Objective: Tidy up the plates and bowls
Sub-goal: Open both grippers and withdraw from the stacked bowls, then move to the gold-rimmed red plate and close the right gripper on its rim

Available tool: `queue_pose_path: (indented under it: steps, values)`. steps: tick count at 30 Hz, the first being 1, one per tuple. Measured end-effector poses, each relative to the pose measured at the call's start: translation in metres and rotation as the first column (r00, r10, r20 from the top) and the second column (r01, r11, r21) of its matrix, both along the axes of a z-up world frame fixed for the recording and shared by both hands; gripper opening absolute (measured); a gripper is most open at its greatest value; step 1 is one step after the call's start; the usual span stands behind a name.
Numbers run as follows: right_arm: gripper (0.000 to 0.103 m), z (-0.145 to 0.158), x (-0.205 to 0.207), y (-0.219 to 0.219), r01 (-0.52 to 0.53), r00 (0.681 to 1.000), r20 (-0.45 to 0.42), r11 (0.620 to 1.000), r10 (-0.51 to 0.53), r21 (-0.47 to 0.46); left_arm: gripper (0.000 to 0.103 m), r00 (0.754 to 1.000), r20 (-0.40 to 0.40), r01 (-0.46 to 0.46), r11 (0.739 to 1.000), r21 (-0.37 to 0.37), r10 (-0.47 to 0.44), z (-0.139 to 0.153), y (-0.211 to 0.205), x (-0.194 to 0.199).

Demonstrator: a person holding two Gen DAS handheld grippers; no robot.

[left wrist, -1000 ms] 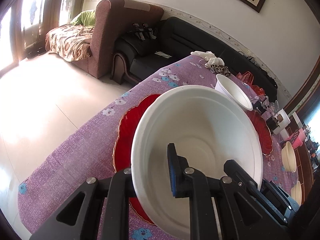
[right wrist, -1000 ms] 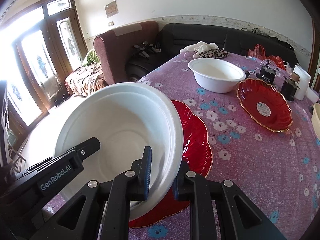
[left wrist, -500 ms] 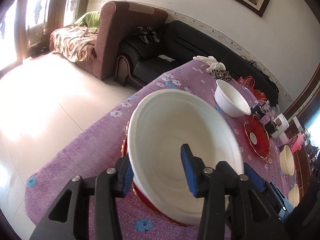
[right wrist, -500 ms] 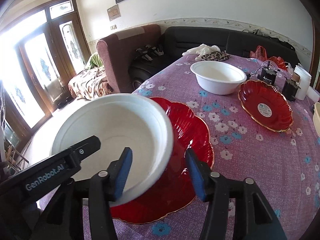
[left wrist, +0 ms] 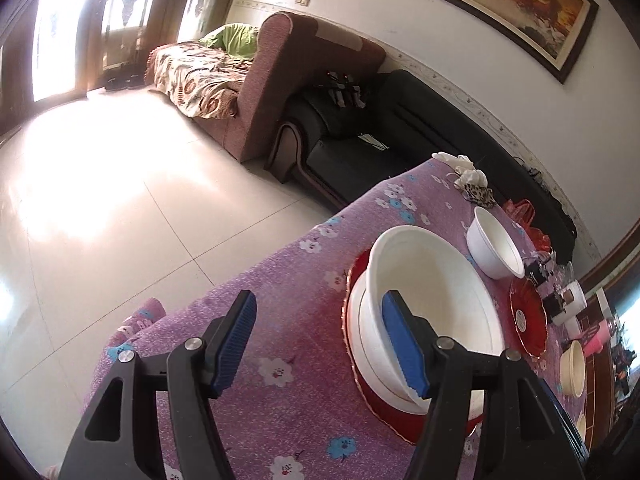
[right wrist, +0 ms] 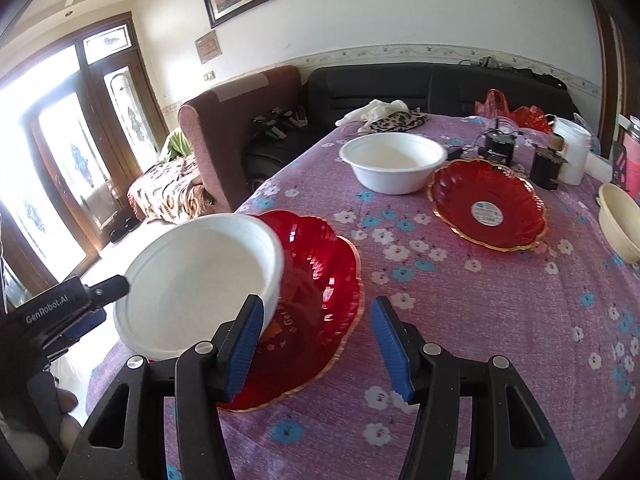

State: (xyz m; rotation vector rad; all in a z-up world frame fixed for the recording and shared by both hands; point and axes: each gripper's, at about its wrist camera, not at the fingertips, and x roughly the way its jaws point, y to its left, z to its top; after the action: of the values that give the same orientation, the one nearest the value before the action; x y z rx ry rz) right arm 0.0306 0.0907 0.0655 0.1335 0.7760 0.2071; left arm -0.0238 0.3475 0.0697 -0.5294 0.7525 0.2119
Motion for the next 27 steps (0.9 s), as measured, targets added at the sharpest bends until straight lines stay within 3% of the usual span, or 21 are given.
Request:
queue_pose_path:
  steps: [5,17,22,27]
  values:
    - [0.061,0.000,-0.008,-0.038,0.069,0.998,-0.002,0.998,-0.069,0.008,0.065,1.000,-0.001,-0.010,1.000,-0.011,0.010,-0.001,0.004,-0.006]
    - [0.061,-0.017,-0.016,-0.161,0.320,0.947,-0.060,0.946,-0.317,0.051,0.066,0.988,0.062,0.137,0.989,0.059,-0.141,0.023,-0.065,-0.010]
    - [0.061,-0.028,0.005,-0.206,0.396,0.916,-0.115,0.912,-0.385,0.103,0.072,0.957,0.085,0.265,0.954,0.139,-0.278,0.033,-0.114,-0.010]
    - [0.061,-0.032,0.052,-0.226,0.417,0.905,-0.151,0.900,-0.398,0.125,0.072,0.921,0.071,0.363,0.910,0.199,-0.383,0.031,-0.158,-0.008]
